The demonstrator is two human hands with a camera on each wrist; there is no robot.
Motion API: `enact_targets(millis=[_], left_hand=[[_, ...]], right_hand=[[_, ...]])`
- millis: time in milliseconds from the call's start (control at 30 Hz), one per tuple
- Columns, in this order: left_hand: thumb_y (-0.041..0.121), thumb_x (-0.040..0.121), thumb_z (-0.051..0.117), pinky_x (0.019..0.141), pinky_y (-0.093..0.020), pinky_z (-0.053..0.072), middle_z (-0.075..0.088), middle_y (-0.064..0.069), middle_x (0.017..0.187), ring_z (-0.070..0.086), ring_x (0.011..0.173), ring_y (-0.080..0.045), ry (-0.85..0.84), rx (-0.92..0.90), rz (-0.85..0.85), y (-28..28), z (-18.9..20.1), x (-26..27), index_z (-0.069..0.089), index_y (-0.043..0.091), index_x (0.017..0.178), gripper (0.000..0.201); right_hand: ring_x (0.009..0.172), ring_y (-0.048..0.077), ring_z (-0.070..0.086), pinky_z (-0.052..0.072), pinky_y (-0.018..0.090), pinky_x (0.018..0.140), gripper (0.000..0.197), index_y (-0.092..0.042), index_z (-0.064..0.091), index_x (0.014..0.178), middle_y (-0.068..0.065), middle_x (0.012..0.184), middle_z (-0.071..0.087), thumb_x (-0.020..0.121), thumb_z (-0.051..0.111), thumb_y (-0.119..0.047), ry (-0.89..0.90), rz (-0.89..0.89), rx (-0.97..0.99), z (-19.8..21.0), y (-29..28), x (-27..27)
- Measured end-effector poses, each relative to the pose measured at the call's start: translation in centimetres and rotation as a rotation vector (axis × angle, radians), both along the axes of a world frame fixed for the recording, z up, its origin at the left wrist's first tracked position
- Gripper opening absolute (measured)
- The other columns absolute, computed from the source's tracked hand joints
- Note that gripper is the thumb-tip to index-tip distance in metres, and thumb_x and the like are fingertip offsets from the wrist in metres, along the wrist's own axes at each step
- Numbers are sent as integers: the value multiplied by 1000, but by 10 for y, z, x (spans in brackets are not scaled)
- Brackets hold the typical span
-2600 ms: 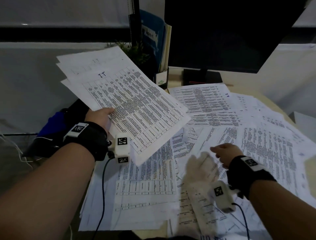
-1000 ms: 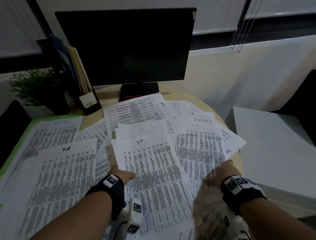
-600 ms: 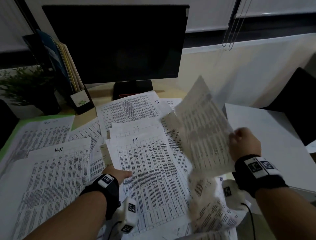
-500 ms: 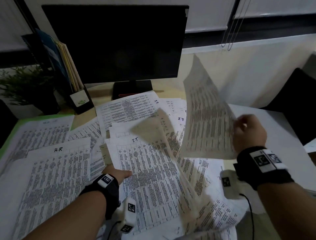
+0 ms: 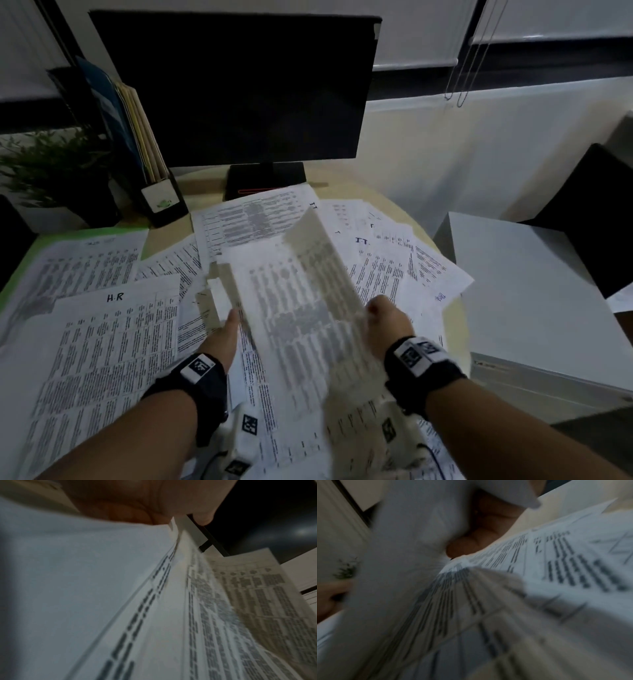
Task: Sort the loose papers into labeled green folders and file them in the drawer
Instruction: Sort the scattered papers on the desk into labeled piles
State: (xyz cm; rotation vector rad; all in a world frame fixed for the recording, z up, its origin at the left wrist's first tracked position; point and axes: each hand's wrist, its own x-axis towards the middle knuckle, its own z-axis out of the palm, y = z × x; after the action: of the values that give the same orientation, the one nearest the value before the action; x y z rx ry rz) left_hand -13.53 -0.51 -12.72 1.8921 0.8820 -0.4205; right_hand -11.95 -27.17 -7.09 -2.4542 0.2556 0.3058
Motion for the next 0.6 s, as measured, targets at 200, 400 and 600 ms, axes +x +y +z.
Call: enact_targets(millis=[200,400,600], left_hand=[[38,86,68,106,-41,40,51,-13,138,51,121,-31,-93,-15,-71,3,1,-9,48,8,138,63],[13,90,63,99,-36,43,62,-9,119,58,105,-23,-330,-132,-20,-4,32,-7,55,8,129,39],[12,91,62,100,-34,44,65,-4,117,60,109,-21,-410,-218,-205,-32,73,20,58,10,125,35]], right_hand=[[72,21,51,41,25,63,11,-21,43,95,4,88,55,95,38,-11,136,205,-63,-9,32,1],[114,23,54,44,29,84,66,-15,38,136,5,136,47,83,69,-38,120,-68,173,9,4,21],[57,20,61,48,27,53,17,-4,61,100,10,77,65,84,67,-3,176,-227,718,0,-32,39]])
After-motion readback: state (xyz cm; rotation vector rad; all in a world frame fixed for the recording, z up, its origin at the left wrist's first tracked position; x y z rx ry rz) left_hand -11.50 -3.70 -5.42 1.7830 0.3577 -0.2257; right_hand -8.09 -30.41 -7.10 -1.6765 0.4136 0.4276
